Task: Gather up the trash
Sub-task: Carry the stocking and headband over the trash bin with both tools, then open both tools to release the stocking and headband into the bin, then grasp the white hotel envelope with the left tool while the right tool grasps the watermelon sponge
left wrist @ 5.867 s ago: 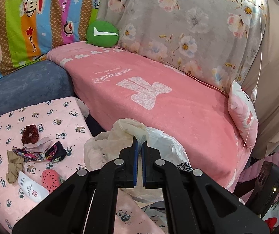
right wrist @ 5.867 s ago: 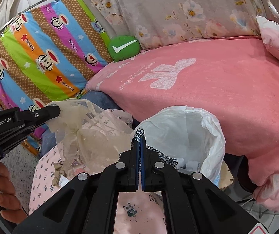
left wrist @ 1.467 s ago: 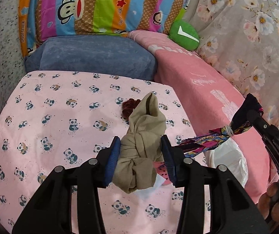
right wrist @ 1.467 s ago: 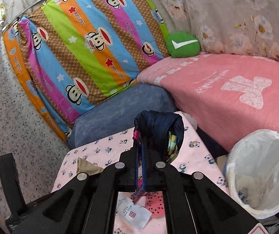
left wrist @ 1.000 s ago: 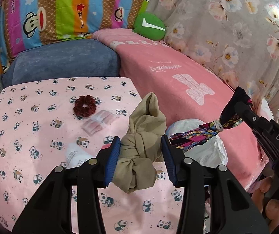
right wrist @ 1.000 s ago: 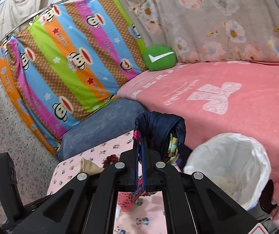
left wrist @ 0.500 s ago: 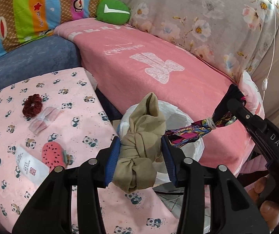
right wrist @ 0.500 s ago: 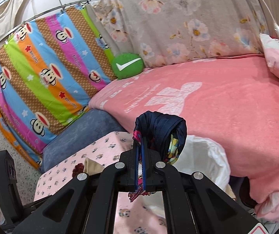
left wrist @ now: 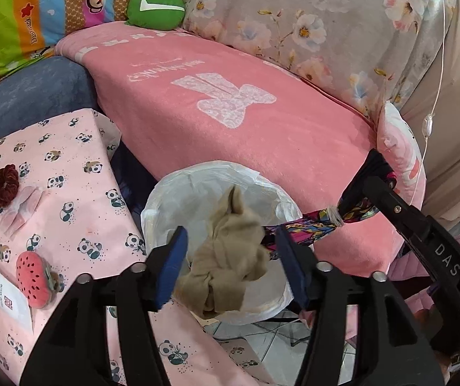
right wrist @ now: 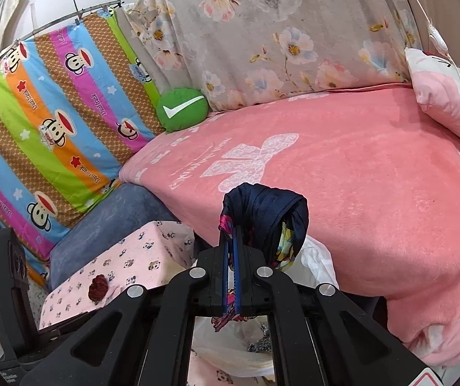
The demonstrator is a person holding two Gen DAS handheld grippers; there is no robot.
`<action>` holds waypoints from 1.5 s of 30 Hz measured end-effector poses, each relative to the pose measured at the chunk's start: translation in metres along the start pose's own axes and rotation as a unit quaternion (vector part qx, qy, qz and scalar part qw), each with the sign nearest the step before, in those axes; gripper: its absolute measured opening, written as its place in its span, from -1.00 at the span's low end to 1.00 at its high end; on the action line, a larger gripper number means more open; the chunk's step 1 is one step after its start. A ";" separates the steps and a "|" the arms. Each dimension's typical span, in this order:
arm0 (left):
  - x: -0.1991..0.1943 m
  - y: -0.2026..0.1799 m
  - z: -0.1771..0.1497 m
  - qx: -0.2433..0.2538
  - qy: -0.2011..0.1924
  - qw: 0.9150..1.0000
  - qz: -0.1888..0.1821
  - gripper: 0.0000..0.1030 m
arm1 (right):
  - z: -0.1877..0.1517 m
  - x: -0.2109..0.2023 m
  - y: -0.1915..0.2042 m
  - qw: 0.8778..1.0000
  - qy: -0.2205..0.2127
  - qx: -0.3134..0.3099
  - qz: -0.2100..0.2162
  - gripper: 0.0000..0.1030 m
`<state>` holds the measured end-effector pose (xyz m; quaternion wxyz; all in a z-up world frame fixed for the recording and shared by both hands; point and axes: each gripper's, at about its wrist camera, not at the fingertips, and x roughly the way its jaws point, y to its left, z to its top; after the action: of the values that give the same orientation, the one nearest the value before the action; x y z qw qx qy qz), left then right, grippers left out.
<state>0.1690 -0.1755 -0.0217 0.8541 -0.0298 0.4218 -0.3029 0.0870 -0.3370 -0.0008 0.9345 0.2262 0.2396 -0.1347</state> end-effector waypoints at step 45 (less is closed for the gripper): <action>-0.083 0.211 -0.090 -0.170 0.002 0.967 0.191 0.45 | -0.119 0.032 0.151 0.980 0.135 -0.114 0.089 0.07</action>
<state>0.1685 0.0595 -0.0860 0.8775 -0.0932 0.4669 -0.0579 0.1226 -0.1532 -0.0565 0.9216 0.1550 0.3557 0.0092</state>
